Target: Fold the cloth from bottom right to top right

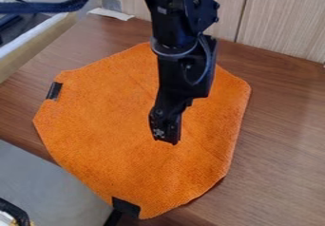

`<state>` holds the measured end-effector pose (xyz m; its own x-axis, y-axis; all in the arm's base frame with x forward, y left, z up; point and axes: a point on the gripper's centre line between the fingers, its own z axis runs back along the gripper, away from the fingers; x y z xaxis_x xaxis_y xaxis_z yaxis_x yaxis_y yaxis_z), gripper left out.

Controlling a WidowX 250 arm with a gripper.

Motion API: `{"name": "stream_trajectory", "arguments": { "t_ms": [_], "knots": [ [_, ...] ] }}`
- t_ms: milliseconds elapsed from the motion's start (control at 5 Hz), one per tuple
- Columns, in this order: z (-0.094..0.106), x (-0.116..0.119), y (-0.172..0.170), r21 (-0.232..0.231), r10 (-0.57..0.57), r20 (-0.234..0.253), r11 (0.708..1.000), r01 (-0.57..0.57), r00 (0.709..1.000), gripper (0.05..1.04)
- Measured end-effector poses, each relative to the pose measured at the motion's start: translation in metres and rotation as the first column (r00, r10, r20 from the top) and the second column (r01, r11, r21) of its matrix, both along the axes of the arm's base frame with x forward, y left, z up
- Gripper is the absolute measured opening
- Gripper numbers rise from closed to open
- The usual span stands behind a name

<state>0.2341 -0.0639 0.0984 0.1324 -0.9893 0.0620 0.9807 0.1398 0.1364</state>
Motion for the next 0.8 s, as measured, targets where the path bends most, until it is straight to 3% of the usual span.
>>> {"name": "stream_trajectory", "arguments": {
  "t_ms": [400, 800],
  "knots": [
    [-0.012, -0.014, -0.019, -0.003, -0.012, -0.037, 1.000, 0.012, 0.999, 0.999],
    [-0.059, -0.027, -0.039, 0.016, -0.050, -0.077, 0.999, 0.052, 0.996, 0.999]
  ]
}}
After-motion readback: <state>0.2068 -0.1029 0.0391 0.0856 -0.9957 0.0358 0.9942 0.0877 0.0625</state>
